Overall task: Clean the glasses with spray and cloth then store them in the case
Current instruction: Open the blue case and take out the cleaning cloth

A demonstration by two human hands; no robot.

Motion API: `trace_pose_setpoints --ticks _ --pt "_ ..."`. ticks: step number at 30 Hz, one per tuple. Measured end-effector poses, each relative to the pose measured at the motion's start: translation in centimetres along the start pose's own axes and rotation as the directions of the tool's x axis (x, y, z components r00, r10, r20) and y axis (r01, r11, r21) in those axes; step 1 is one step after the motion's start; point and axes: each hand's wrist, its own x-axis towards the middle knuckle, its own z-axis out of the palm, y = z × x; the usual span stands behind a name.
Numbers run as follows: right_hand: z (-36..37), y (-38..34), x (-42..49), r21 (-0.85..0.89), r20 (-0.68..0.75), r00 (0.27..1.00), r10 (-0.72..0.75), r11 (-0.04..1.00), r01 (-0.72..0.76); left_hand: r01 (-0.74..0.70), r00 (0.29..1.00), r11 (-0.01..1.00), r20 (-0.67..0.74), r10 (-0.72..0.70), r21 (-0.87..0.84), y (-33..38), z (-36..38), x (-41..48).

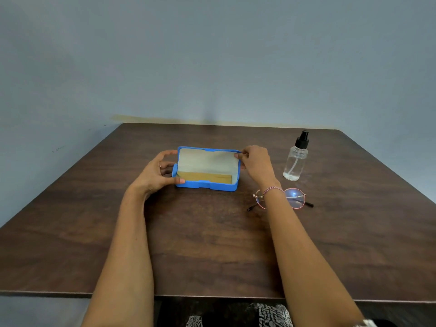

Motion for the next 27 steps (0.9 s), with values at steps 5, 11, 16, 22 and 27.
trace_pose_setpoints --ticks 5,11,16,22,27 --pt "0.3 -1.7 1.3 -0.239 0.036 0.999 0.026 0.971 -0.017 0.025 1.000 0.999 0.002 -0.025 0.042 0.7 0.1 0.0" --pt "2.8 -2.4 0.9 -0.258 -0.090 0.995 0.045 0.964 -0.067 0.052 0.998 0.994 -0.026 -0.050 0.092 0.3 -0.5 0.3" --pt "4.1 -2.5 0.7 -0.220 -0.134 0.987 0.093 0.968 -0.121 0.061 0.998 0.989 -0.020 -0.059 0.134 0.3 -0.6 0.4" --pt "4.3 -2.8 0.0 -0.238 -0.135 0.989 0.055 0.967 -0.087 0.005 0.999 0.987 -0.043 0.002 0.162 0.8 0.0 0.1" --pt "3.8 -2.4 -0.9 -0.278 -0.146 0.989 0.011 0.959 -0.052 0.015 0.997 0.981 -0.079 0.000 0.191 0.9 0.2 -0.1"
